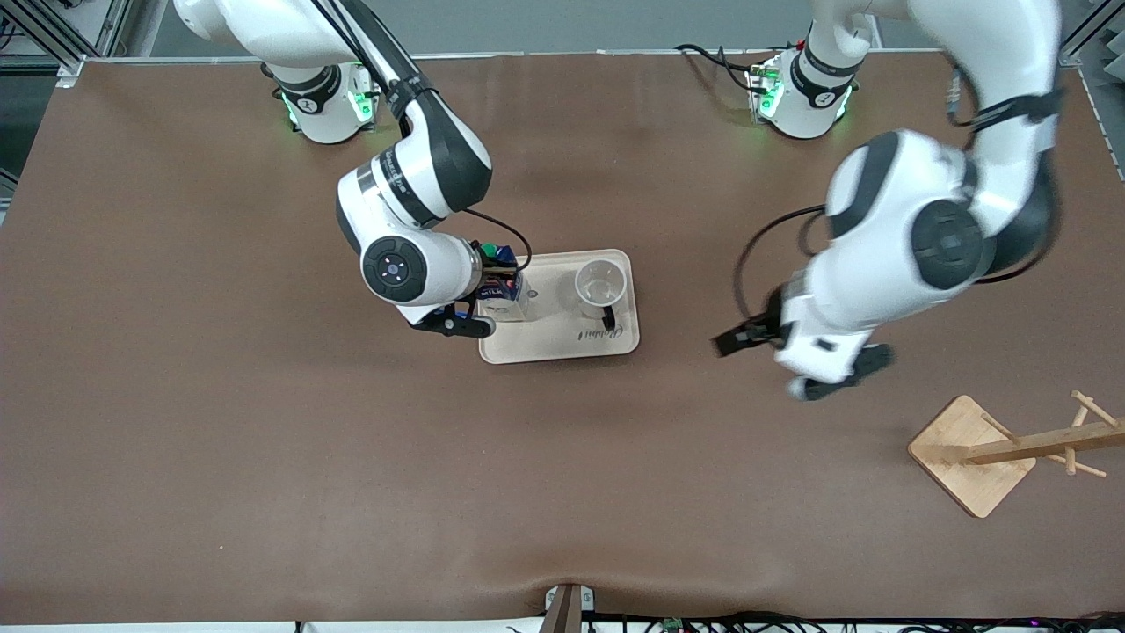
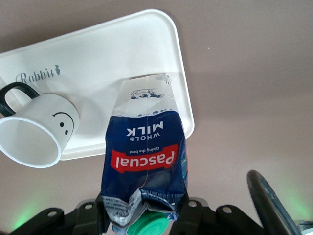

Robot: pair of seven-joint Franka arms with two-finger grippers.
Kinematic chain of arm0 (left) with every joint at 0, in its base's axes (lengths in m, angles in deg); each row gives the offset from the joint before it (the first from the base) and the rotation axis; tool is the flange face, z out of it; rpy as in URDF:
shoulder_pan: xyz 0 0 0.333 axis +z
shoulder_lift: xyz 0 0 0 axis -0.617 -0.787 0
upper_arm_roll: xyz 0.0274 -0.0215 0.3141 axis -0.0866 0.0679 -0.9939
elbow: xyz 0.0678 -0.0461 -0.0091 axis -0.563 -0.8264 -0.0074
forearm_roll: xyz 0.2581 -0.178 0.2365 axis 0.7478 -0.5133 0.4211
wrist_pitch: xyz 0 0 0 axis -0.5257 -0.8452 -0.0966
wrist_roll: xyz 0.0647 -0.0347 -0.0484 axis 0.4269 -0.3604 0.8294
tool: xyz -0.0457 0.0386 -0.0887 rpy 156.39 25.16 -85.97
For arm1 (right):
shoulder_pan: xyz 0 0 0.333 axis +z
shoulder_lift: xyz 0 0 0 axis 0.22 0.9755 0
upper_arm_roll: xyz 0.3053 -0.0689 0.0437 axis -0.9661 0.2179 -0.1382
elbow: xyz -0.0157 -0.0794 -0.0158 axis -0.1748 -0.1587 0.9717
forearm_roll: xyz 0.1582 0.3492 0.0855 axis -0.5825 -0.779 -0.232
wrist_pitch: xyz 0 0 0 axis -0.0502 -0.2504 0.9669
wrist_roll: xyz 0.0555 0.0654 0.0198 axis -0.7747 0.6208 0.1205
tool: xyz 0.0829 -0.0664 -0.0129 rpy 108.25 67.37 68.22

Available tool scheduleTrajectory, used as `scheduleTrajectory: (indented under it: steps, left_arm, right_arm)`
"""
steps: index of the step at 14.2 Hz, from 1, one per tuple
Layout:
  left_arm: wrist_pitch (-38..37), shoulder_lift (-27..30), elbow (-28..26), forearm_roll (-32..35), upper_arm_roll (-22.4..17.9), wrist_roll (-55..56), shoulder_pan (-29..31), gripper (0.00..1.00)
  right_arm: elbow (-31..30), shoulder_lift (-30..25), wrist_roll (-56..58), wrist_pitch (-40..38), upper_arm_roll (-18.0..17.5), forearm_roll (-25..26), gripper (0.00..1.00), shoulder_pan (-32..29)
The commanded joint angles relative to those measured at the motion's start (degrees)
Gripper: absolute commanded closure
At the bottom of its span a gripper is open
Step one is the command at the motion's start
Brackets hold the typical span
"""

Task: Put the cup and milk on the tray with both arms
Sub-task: 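Set the mug on the tray and open the left gripper, withdrawing it, then lower the milk carton onto the tray and open the right gripper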

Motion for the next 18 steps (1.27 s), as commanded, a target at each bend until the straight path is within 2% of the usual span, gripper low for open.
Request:
scheduleTrajectory:
  steps: [1,2,3,6,8,11,15,18]
  left_arm:
    - [-2.02,5.29,-1.86,7.42,0.65,-6.11,2.39,0.00]
    - [-2.28,6.17,-1.86,7.88,0.56,-6.65,3.19,0.00]
    - [-2.37,7.13,-1.86,8.32,0.39,-6.83,3.89,0.00]
    - [-2.63,9.95,-0.54,11.30,0.03,-7.97,7.31,0.00]
    - [-2.55,15.12,-3.86,11.22,0.48,-10.08,9.26,0.00]
    - [-3.94,19.53,-6.77,10.26,-2.15,-19.22,10.67,0.00]
    - [-4.57,23.57,-11.16,9.55,-3.12,-19.93,10.67,0.00]
    - [-5.62,26.03,-13.45,8.85,-2.87,-20.11,12.33,0.00]
  right_arm:
    - [1.50,1.46,-1.27,-0.32,0.44,-0.50,0.55,1.02]
    - [1.58,1.89,-1.71,0.55,0.44,-0.42,0.26,1.19]
    - [1.58,1.99,-2.84,1.78,0.44,-0.42,0.00,1.20]
    - [1.50,1.99,-4.52,2.49,0.44,-0.07,0.00,1.37]
    - [1.58,1.99,-4.52,2.32,0.44,-0.15,0.00,1.28]
    - [2.63,1.55,-4.44,1.70,0.53,-0.50,0.00,1.02]
    - [9.74,1.20,-4.44,-0.57,0.97,-0.42,0.00,-0.82]
    - [13.35,1.11,-3.83,-6.53,0.97,-0.07,0.00,-5.11]
